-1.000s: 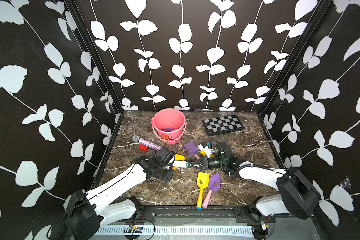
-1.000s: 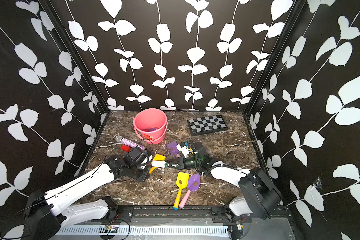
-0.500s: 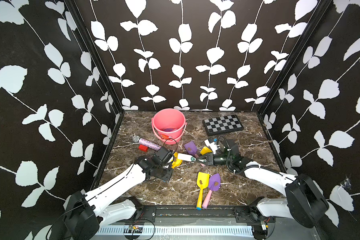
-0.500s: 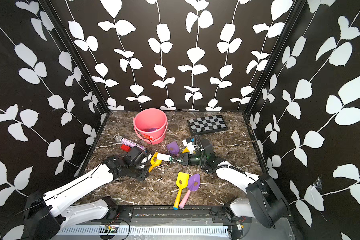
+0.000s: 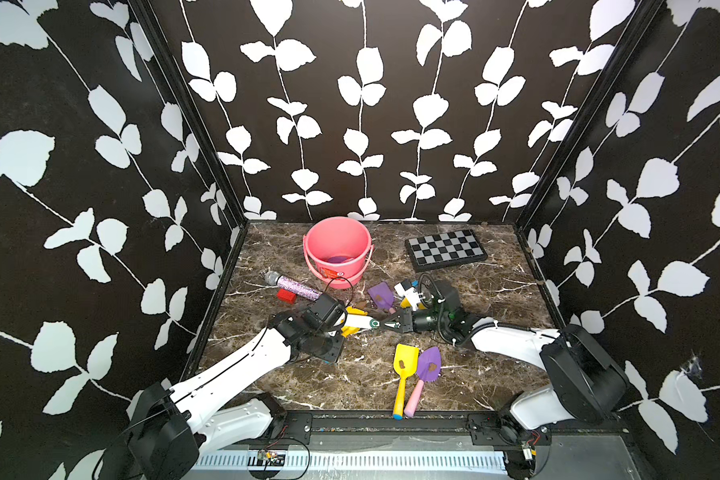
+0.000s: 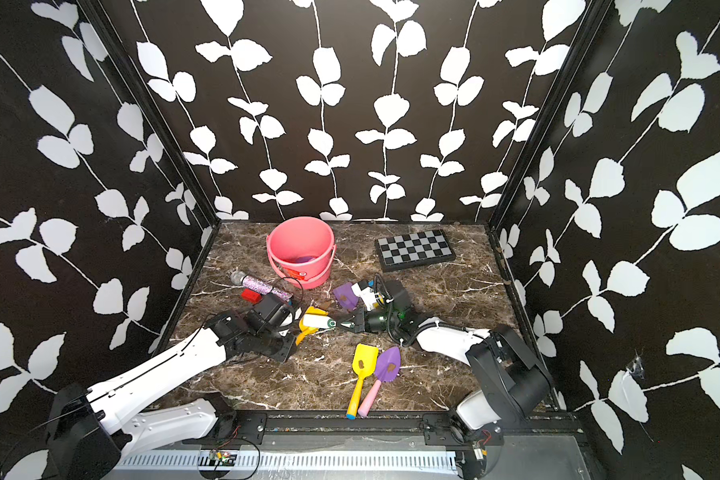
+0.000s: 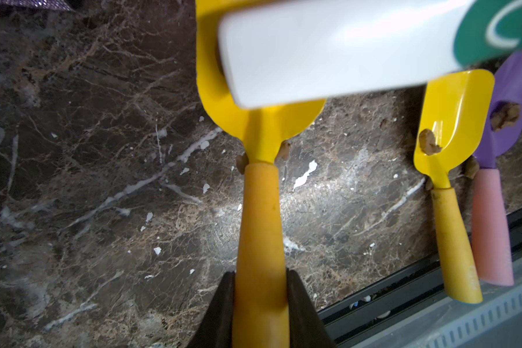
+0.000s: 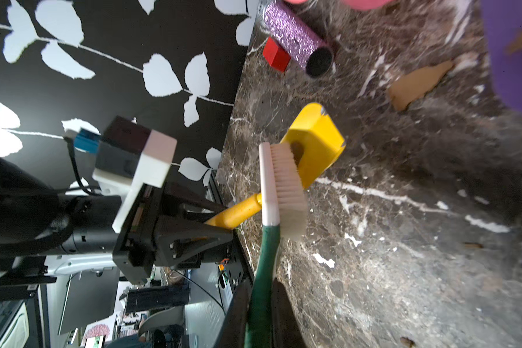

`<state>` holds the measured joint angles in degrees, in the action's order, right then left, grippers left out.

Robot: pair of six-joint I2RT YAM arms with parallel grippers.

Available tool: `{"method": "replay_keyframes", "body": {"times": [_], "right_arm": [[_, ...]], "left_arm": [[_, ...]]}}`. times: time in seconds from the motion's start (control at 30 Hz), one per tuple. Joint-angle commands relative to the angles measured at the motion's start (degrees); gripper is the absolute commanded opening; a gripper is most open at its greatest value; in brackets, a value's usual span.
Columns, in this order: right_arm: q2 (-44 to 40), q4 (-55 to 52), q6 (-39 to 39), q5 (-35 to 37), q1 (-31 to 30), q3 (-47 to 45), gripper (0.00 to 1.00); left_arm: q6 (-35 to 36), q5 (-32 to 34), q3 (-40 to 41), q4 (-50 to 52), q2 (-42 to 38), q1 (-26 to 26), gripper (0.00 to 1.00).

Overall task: Brush the soil off the hand trowel and place it into the bucket
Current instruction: Brush off the soil from the hand trowel.

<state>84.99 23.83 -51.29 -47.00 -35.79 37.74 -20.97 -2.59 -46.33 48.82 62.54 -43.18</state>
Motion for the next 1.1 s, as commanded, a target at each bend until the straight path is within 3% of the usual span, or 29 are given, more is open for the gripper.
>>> {"method": "replay_keyframes", "body": {"times": [0.0, 0.3, 0.63, 0.77, 1.07], "right_arm": [[-2.44, 3.22, -0.96, 1.55, 2.88, 1.29, 0.0], [-7.32, 1.94, -1.27, 1.8, -0.07, -0.58, 0.0], [1.34, 8.74, -3.6, 2.18, -3.51, -1.0, 0.0], [1.97, 8.14, -3.28, 2.0, -1.36, -0.95, 0.0], [-5.17, 5.05, -4.46, 1.29, 4.48, -2.51, 0.0]], "left_arm": [[0.49, -0.54, 0.57, -0.3, -1.56, 0.04, 0.0], [0.49, -0.14, 0.38, -0.21, -1.53, 0.07, 0.0], [0.09, -0.63, 0.56, -0.64, -2.52, 0.11, 0.0], [-0.21, -0.62, 1.01, -0.91, -2.68, 0.04, 0.0], [-0.3, 0.02, 1.27, -1.43, -2.42, 0.06, 0.0]]}}
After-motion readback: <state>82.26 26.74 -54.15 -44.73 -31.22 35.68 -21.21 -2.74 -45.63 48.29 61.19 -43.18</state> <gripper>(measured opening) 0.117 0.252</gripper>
